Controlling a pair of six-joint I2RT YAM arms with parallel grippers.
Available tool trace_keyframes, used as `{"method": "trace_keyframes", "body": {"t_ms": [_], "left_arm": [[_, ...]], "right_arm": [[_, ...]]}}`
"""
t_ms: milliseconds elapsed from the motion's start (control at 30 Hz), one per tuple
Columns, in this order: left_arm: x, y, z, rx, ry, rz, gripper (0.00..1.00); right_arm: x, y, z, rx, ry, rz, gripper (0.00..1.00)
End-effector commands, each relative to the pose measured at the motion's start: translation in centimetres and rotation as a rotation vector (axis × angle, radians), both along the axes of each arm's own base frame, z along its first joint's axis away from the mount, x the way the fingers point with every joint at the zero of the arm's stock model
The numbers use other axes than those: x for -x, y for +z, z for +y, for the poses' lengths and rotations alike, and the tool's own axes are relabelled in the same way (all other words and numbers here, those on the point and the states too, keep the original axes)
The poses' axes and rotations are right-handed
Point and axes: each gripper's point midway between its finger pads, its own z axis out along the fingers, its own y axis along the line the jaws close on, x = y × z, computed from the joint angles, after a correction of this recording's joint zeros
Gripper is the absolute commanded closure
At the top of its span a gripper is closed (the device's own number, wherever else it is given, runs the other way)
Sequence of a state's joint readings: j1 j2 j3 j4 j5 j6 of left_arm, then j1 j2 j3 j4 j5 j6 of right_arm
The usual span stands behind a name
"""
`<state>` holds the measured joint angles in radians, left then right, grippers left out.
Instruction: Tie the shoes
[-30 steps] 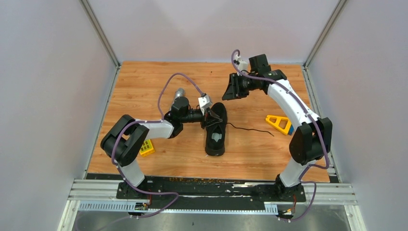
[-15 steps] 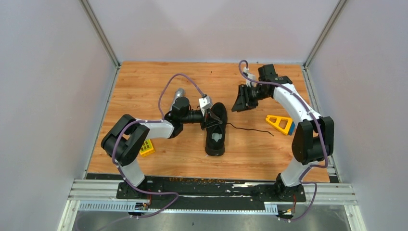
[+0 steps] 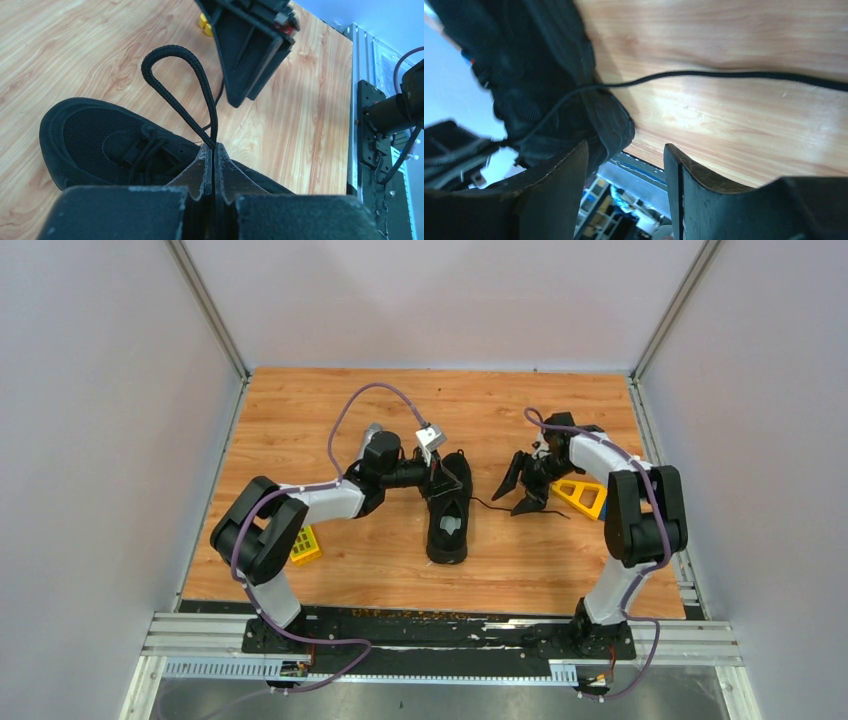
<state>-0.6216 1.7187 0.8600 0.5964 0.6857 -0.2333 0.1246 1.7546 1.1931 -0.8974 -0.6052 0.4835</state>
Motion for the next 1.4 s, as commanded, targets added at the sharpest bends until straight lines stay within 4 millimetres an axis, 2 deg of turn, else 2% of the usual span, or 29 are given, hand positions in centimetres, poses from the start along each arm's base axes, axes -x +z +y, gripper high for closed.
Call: {"method": "trace_keyframes", "body": {"t_ms": [0,67,300,467,633,700,767,800,867,1033,1133,1367], "left_arm": [[-0.3,0.0,-0.2,-0.039,0.003,0.024,1.0],[-0.3,-0.1,-0.1,-0.053,-0.004,0.019,1.0],[-0.7,0.1,-0.2,-0.094,-0.046,-0.068,1.0],[-0.8,0.3,-0.5,-0.093,-0.064,-0.087,1.0],[-0.8,0.2,-0.4,-0.101,-0.064,-0.093,1.0],[-0.7,0.0,-0.3,-0.103,-0.071,-0.095,1.0],[-0.6,-0.2,-0.3,-0.106,-0.078,-0.091,1.0],[-0.6,-0.4,-0.3,-0.109,-0.079,-0.088,1.0],[-0.6,-0.6,-0.3,-0.117,-0.082,-0.088,1.0],[-0.3,-1.3,-0.5,-0.13,-0.129,-0.111,1.0],[-0.3,-1.4,-0.6,-0.135,-0.168,-0.151,1.0],[0.9,-1.6,-1.3,-0.118,-0.29,-0.155,1.0]], "right_arm": [[-2.3,-2.3,-0.6,0.064,-0.181,0.116,0.46],[-2.8,-3.3,-1.1,0.119,-0.237,0.159,0.5],[-4.4,-4.8,-0.1,0.12,-0.307,0.243,0.47],[-3.6,-6.5,0.3,0.179,-0.347,0.323,0.54],[-2.4,-6.8,0.5,0.237,-0.369,0.38,0.61],[-2.2,-7.2,0.5,0.247,-0.372,0.392,0.68],[-2.7,-7.5,0.5,0.25,-0.346,0.355,0.96],[-3.5,-7.2,0.3,0.254,-0.325,0.309,1.0],[-5.4,-5.6,0.0,0.246,-0.27,0.182,1.0],[-10.1,1.1,0.0,0.204,-0.095,-0.216,1.0],[-11.3,4.1,0.6,0.177,-0.029,-0.369,1.0],[-12.9,8.2,3.5,0.095,0.108,-0.578,1.0]]}}
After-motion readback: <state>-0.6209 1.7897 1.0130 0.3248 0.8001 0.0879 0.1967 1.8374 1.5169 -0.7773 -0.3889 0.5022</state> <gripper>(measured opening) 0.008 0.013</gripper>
